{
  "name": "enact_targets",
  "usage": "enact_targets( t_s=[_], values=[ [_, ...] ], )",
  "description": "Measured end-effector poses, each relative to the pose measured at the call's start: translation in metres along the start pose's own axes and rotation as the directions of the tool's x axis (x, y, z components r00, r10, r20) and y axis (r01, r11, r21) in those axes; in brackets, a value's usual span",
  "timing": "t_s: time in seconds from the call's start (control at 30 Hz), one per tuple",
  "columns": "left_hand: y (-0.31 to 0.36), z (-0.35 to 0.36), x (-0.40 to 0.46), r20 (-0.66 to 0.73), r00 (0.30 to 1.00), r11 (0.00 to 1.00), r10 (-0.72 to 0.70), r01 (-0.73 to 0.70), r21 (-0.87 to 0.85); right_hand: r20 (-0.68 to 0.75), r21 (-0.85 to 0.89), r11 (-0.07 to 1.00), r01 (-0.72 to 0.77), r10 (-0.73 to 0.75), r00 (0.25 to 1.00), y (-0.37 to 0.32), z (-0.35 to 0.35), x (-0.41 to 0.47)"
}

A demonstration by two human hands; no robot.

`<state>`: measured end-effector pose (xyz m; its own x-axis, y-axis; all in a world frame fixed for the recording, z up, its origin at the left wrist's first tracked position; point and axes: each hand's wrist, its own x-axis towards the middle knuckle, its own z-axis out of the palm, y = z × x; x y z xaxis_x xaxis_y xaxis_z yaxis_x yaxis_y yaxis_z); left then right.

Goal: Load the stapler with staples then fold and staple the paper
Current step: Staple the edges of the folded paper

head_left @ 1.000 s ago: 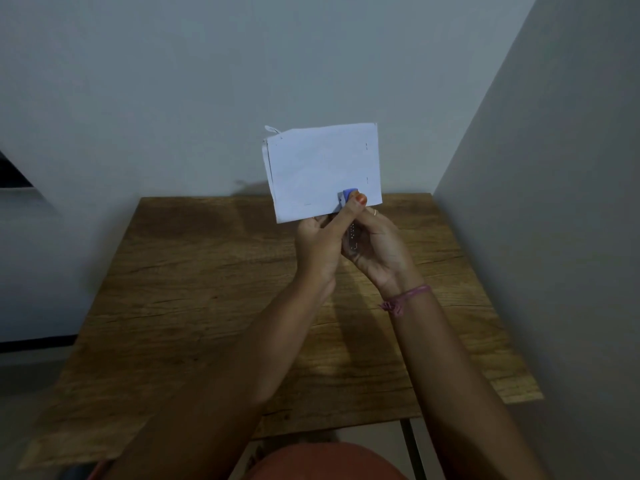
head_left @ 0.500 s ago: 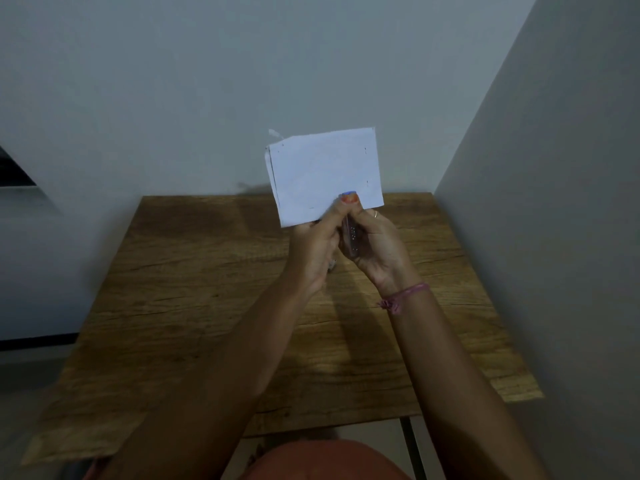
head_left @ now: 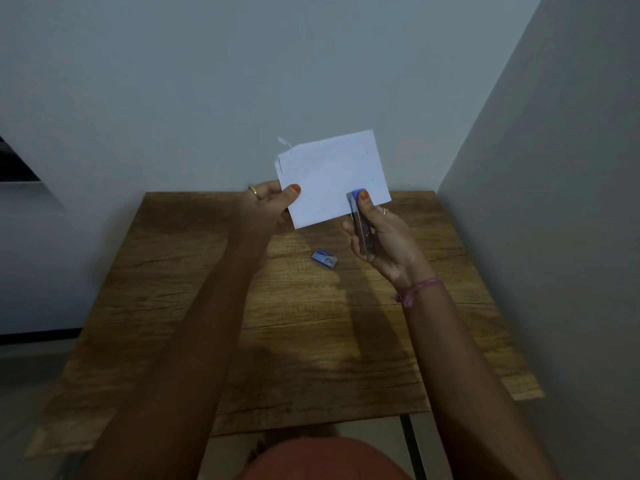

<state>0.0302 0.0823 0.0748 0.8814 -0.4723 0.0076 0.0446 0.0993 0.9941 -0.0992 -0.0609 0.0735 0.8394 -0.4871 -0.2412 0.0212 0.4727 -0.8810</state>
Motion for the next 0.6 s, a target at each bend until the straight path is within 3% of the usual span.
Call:
enact_targets(
  t_s=[0.13,0.33,0.5,0.6],
  values=[
    [-0.008,-0.006,0.003,-0.033,0.999,1.000,-0.016,0.017,0.018,0.055,0.028,1.000,-0.009,0.008,0.998,0.000,-0.007,-0.001],
    [-0.027,-0.010,0.003,-0.084,0.990,0.987,-0.114,0.103,-0.121,0.088,0.050,0.999,-0.010,0.006,0.996,0.012,-0.025,0.002],
    [-0.044,-0.020,0.003,-0.087,0.981,0.965,-0.174,0.152,-0.214,0.000,0.015,1.000,-0.012,0.012,1.000,0.026,-0.040,0.011],
    [-0.051,-0.027,0.003,-0.096,0.978,0.955,-0.187,0.158,-0.251,-0.142,-0.102,0.995,-0.014,0.000,0.990,0.041,-0.049,0.020]
  ],
)
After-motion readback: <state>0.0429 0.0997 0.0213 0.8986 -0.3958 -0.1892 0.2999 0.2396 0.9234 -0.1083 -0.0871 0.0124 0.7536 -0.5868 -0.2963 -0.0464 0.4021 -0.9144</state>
